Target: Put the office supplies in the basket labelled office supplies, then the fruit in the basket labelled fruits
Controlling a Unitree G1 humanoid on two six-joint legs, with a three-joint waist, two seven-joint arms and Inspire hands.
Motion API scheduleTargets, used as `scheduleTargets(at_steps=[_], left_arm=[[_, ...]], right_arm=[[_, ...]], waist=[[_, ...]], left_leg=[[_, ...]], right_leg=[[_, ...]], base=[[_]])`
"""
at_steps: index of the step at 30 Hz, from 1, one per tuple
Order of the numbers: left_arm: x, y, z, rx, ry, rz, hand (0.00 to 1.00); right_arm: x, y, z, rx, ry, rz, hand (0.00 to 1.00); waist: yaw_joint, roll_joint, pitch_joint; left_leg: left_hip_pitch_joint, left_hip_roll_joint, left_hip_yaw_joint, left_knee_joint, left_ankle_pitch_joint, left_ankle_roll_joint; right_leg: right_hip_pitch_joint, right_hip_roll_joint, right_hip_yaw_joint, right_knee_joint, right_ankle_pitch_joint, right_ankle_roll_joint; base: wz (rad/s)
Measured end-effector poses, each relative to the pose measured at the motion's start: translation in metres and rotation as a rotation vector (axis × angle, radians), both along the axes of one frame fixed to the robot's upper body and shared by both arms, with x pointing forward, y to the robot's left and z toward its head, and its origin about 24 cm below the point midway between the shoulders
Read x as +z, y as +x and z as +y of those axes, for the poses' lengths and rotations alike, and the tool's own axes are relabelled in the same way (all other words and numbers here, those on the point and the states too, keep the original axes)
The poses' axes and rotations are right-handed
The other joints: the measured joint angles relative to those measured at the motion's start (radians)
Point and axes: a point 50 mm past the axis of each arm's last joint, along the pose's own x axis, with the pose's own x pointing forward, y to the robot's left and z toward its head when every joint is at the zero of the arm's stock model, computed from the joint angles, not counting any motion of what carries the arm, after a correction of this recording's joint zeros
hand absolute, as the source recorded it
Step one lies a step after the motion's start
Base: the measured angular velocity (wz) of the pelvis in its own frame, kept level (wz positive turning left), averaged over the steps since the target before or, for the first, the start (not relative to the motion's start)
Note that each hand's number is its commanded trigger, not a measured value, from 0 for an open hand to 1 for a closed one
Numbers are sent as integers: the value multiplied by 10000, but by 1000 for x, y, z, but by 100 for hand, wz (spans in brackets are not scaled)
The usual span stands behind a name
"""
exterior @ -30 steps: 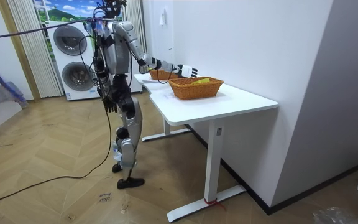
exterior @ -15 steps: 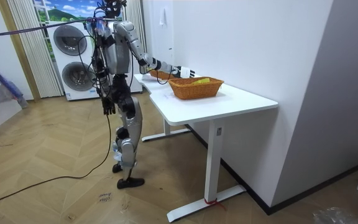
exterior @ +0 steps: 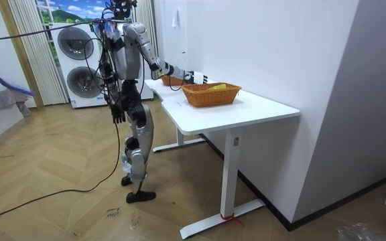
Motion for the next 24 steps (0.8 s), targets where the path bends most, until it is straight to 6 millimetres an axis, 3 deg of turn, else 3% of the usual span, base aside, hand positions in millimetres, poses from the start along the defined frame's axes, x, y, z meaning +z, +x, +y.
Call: scheduleTargets(at_steps=[13, 15, 17, 24], left_arm=[[0, -1, 0, -296, -225, 141, 0], [0, -1, 0, -298, -254, 161, 0], [0, -1, 0, -304, -275, 165, 0], [-1, -2, -1, -308, -295, 175, 0]], right_arm=[[-1, 0, 3, 384, -35, 90, 0], [-2, 0, 3, 378, -40, 136, 63], [-3, -1, 3, 398, -35, 158, 100], [-3, -1, 3, 398, -43, 157, 100]], waist=[[24, -13, -8], [25, -7, -2], [24, 1, 4], [18, 37, 29]], left_leg=[[37, -5, -70, 69, 8, -2], [32, -6, -70, 76, 8, -2], [31, -5, -70, 75, 7, -3], [16, 1, -34, 16, 5, -6]], right_leg=[[76, -13, -85, -3, 0, 0], [112, -14, -87, -3, 0, 0], [126, -12, -90, 0, 0, 0], [125, 0, -106, 6, 0, 0]], base=[[2], [0], [0], [0]])
